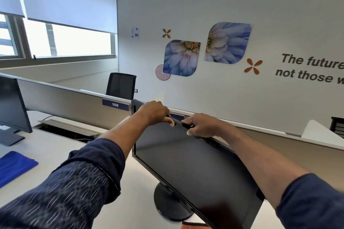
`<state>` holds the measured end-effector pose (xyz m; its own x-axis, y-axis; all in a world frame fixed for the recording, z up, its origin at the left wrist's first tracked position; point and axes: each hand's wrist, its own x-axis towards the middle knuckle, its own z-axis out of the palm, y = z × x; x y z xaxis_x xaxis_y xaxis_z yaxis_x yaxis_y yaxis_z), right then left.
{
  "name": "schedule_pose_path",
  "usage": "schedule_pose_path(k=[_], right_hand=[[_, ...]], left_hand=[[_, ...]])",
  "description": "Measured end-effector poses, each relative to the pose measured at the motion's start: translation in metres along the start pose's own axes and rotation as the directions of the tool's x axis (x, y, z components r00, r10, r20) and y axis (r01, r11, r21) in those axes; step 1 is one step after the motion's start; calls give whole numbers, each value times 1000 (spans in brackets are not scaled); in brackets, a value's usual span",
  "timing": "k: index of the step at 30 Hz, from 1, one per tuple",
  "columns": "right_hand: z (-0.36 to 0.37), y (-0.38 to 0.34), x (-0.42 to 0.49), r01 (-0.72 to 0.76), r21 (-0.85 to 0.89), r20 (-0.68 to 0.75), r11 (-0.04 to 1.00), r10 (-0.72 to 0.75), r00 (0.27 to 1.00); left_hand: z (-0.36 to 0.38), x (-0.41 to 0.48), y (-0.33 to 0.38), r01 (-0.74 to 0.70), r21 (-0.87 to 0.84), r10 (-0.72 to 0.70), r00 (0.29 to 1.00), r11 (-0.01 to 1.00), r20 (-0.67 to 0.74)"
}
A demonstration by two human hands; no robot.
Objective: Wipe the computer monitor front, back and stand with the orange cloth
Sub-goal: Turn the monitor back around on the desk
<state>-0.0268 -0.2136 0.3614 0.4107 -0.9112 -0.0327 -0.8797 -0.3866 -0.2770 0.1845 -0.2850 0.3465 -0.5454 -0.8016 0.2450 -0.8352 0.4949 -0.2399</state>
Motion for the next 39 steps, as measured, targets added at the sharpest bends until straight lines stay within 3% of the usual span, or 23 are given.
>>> schedule_pose_path(k=[7,20,39], right_hand=[[-3,9,-10,23,-70,-56,997,-27,998],[7,29,-17,-16,-158,-242,987,-23,970],[7,78,-5,-81,-66,-338,994,54,940]], left_hand=[[1,-1,10,34,67,-32,999,997,-34],[1,-2,35,189,-34,-191,978,981,-85],[3,20,65,304,-38,-306,943,952,-127]])
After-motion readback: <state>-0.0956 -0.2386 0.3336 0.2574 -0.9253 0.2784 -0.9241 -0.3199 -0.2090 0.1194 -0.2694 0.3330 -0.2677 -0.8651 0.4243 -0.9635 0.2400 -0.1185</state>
